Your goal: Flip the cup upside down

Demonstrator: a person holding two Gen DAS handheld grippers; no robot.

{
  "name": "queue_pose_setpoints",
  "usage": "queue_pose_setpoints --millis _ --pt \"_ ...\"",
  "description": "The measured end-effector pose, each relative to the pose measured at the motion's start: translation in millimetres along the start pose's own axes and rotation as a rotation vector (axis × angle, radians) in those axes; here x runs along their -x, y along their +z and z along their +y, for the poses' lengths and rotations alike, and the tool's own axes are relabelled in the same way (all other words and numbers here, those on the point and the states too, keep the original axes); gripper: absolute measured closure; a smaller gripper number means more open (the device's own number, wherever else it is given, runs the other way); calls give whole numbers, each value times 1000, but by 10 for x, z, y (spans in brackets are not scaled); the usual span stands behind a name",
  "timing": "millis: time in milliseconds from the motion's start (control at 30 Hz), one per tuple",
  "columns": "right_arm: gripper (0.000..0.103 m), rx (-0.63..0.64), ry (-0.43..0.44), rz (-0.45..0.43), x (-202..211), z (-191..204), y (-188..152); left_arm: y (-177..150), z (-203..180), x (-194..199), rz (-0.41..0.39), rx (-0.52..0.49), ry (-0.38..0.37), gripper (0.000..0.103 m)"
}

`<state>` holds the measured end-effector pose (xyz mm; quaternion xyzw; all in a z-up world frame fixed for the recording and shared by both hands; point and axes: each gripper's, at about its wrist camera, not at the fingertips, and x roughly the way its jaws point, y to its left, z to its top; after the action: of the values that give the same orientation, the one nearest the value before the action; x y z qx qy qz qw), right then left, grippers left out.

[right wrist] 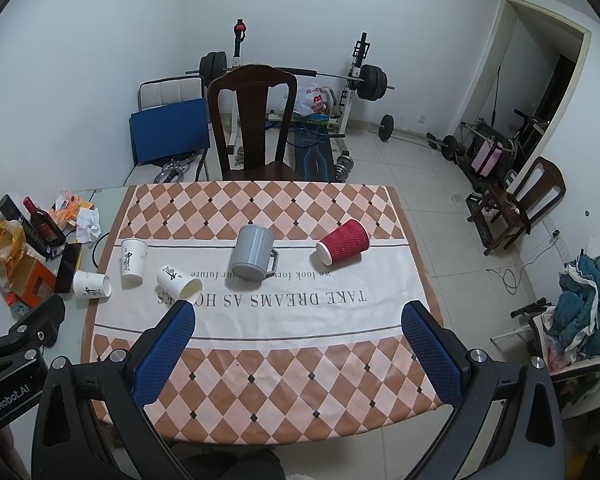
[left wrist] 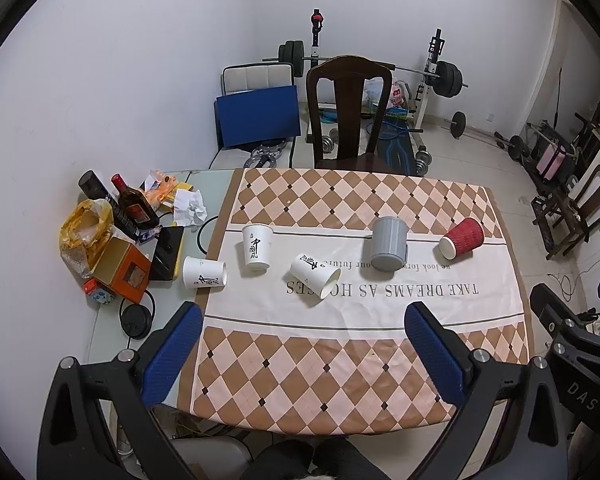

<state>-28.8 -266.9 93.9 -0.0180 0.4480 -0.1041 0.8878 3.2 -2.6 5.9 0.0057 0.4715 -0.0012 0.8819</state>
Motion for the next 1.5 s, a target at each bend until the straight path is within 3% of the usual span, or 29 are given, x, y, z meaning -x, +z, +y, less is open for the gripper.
queue_pose_setpoints --millis 1500 --pt "0 5 -1 12 -68 1 7 -189 -105 70 17 3 -7 0"
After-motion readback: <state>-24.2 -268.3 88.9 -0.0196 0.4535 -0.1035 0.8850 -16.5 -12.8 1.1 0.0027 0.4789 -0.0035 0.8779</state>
